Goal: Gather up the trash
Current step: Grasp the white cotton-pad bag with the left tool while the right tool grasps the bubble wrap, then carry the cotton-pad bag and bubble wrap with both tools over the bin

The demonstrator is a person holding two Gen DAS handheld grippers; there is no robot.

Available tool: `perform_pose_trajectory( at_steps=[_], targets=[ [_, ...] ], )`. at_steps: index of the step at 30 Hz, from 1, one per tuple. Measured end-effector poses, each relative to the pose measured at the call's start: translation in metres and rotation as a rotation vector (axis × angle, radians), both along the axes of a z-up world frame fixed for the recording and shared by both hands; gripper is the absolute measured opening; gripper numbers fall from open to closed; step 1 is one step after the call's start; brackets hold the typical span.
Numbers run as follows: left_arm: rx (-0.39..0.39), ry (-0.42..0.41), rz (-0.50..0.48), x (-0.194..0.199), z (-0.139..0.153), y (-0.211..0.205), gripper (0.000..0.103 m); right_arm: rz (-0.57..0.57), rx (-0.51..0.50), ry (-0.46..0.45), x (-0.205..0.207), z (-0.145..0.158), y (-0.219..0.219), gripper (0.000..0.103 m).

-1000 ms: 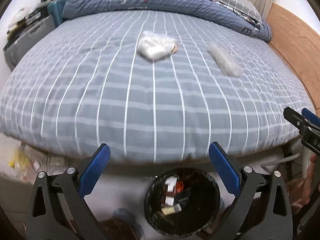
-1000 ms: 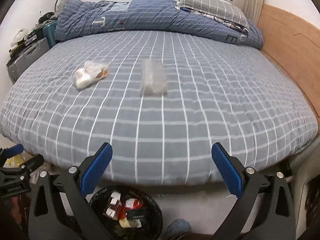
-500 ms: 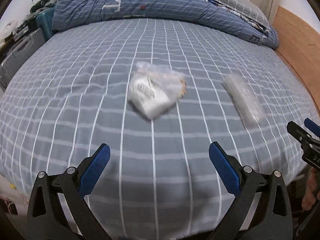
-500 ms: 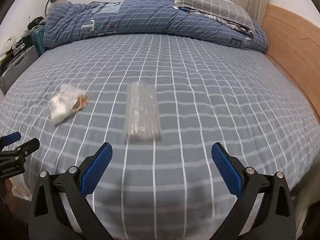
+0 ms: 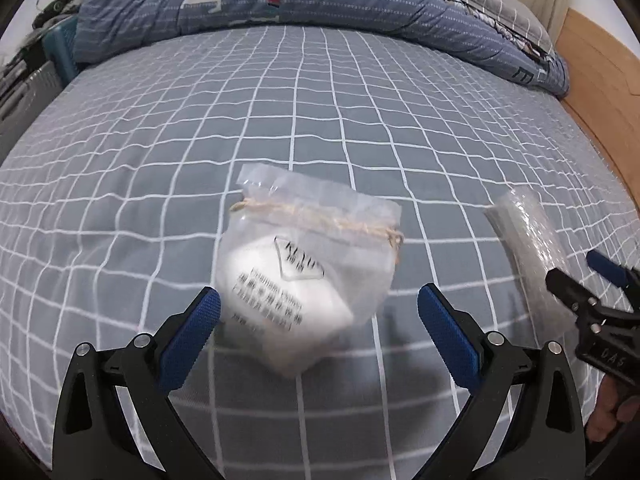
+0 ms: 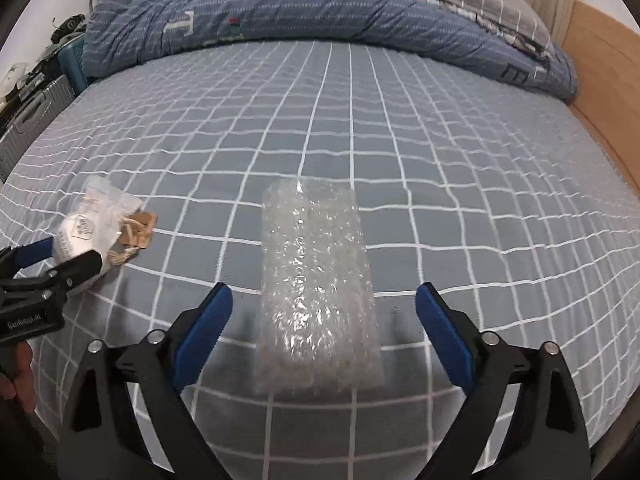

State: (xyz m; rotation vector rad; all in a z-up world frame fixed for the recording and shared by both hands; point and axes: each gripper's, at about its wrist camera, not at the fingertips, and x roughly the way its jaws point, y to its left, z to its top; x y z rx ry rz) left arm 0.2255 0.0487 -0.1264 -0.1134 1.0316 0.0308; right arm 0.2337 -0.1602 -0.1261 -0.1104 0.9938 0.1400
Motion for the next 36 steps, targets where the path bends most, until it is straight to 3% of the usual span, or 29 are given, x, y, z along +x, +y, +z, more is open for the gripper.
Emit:
perform_pose_trajectory(
  at_steps=[2,6,8,10,13,17,36],
  targets=[
    [0.013,0.001,-0.001,0.007,-0.005,0.0,0.095,-0.001,0.012,0.023,0.006,-0.008,0.0,0.079],
    [0.039,0.014,-0.016,0.014,-0.009,-0.003,0.087,-0.004,0.034,0.068,0.014,-0.019,0.0,0.06],
    [0.063,0.023,-0.012,0.018,-0.011,-0.006,0.074,-0.005,0.041,0.077,0.016,-0.022,0.0,0.052],
    [0.07,0.031,0.006,0.019,-0.012,-0.005,0.064,-0.001,0.029,0.075,0.015,-0.022,0.003,0.032],
    [0.086,0.036,0.002,0.019,-0.01,-0.008,0.052,0.003,0.03,0.076,0.016,-0.02,0.003,0.021],
    [0.056,0.035,0.008,0.016,-0.004,-0.005,0.045,0.008,0.051,0.07,0.015,-0.012,0.001,0.019],
    [0.037,-0.005,0.023,-0.05,0.053,-0.014,0.044,0.018,0.091,0.013,-0.042,0.045,-0.005,0.019]
  ],
)
